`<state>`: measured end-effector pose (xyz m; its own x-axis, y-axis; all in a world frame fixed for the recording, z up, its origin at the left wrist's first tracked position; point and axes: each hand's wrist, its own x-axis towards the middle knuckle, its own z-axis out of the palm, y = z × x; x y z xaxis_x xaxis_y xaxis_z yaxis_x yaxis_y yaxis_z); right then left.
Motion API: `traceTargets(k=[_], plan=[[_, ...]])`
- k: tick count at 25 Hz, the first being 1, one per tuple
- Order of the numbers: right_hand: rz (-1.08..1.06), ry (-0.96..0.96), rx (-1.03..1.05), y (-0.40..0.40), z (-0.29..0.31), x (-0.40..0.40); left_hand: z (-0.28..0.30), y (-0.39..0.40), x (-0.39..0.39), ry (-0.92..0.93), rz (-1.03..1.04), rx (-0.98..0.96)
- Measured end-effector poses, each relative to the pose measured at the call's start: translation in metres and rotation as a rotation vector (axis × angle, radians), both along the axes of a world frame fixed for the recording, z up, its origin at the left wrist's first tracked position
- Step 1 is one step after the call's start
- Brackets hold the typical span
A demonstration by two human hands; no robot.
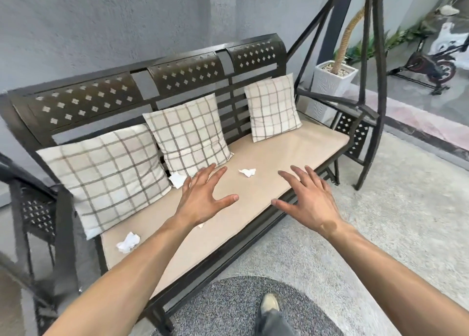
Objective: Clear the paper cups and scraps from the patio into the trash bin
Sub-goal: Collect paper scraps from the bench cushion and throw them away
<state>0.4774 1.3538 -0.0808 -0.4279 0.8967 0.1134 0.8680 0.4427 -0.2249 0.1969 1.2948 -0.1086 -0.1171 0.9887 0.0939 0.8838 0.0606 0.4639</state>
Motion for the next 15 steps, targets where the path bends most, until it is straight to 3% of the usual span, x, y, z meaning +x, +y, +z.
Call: traceTargets(k=[8,15], plan=[[0.250,-0.043,-0.018,0.143,0.006,-0.034,0.008,0.070,-0.012,-0.037,0.265,-0.003],[0.468,-0.071,-0.103,0.192,-0.018,-0.114,-0.005,0.060,-0.056,-0.050,0.505,-0.039]])
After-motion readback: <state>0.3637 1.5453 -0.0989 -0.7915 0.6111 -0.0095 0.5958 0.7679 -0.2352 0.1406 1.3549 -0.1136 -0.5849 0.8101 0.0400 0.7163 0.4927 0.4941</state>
